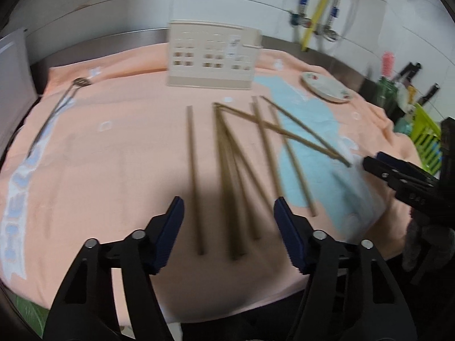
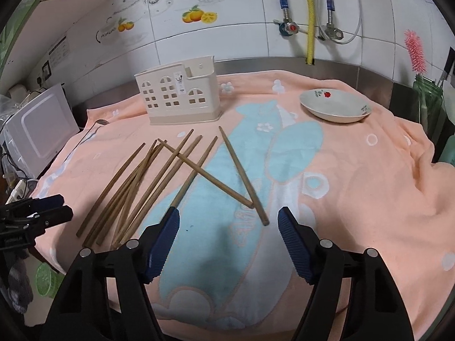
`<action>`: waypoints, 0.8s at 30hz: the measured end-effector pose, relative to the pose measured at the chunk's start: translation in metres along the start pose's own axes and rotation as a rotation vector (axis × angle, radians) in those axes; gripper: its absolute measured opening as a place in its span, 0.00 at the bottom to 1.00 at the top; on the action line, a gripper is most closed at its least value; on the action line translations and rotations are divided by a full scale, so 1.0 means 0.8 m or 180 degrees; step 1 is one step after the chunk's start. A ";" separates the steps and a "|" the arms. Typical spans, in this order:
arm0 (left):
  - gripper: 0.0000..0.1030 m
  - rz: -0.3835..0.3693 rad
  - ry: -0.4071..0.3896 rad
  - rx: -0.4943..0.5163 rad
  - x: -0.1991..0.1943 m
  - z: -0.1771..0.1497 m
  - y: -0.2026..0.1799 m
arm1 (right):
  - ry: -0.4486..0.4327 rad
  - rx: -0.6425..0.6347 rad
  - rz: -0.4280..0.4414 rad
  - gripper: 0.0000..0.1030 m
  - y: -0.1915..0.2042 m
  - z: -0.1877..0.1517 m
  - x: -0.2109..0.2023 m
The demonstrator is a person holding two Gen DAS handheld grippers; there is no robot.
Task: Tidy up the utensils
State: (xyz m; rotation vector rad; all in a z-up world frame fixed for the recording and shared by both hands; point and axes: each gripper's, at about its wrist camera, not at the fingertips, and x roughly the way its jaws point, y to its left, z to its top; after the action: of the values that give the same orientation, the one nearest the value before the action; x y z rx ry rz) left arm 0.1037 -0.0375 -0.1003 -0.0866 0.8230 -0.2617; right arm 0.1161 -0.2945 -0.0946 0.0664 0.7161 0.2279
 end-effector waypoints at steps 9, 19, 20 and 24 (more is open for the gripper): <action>0.39 -0.0379 0.0161 0.0260 0.046 0.010 -0.063 | 0.0025 0.0048 0.0095 0.68 -0.005 -0.008 0.008; 0.32 -0.0335 0.0330 0.0153 0.092 0.023 -0.062 | 0.0043 0.0135 0.0149 0.68 -0.015 -0.011 0.019; 0.32 -0.0315 0.0337 0.0152 0.095 0.024 -0.063 | 0.0045 0.0144 0.0150 0.68 -0.016 -0.012 0.019; 0.29 -0.0329 0.0359 0.0085 0.101 0.026 -0.060 | 0.0055 0.0164 0.0158 0.68 -0.019 -0.012 0.021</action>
State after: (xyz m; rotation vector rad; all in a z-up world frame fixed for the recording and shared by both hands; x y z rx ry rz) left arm 0.1624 -0.1055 -0.1354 -0.0901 0.9283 -0.3776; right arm 0.1249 -0.3054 -0.1151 0.1316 0.7381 0.2577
